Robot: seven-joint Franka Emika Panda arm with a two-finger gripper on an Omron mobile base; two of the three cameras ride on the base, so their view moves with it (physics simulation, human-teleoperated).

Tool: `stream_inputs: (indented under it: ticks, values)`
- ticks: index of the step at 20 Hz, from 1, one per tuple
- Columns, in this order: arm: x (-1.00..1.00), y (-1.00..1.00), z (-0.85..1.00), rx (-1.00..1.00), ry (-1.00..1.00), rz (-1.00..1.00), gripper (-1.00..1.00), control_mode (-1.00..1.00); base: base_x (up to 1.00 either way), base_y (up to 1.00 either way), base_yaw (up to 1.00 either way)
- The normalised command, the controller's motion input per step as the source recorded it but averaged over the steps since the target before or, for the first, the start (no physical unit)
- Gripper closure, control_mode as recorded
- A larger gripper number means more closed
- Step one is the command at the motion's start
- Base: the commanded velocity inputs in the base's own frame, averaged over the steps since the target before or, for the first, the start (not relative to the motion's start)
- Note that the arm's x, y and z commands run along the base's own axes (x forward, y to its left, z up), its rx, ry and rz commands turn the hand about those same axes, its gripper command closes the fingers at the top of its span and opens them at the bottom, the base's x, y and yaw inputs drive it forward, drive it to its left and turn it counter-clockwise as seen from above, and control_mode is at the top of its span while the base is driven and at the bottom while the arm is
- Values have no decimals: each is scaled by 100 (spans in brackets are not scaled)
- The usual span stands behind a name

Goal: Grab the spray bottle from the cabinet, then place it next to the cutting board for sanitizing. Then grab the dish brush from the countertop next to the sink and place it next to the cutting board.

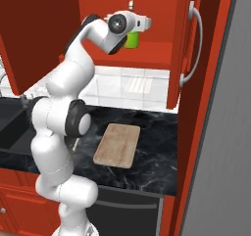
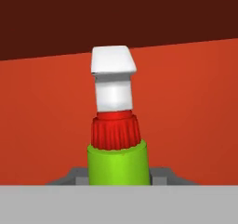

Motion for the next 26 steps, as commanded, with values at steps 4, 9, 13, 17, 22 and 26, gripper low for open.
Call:
stream_inputs:
  ticks: [4, 9, 13, 17, 22, 26]
  values:
    - [-85, 4, 0, 3, -2, 0, 100, -100, 0, 0, 0]
    - [-100, 1, 0, 8, -8, 0, 100, -100, 0, 0, 0]
    - [-100, 2, 1, 7, -12, 0, 100, -100, 0, 0, 0]
    - [-100, 32, -3, 2, -8, 0, 100, -100, 0, 0, 0]
    - [-91, 44, -37, 0, -3, -1, 100, -100, 0, 0, 0]
    - [-76, 19, -47, 0, 0, -1, 100, -100, 0, 0, 0]
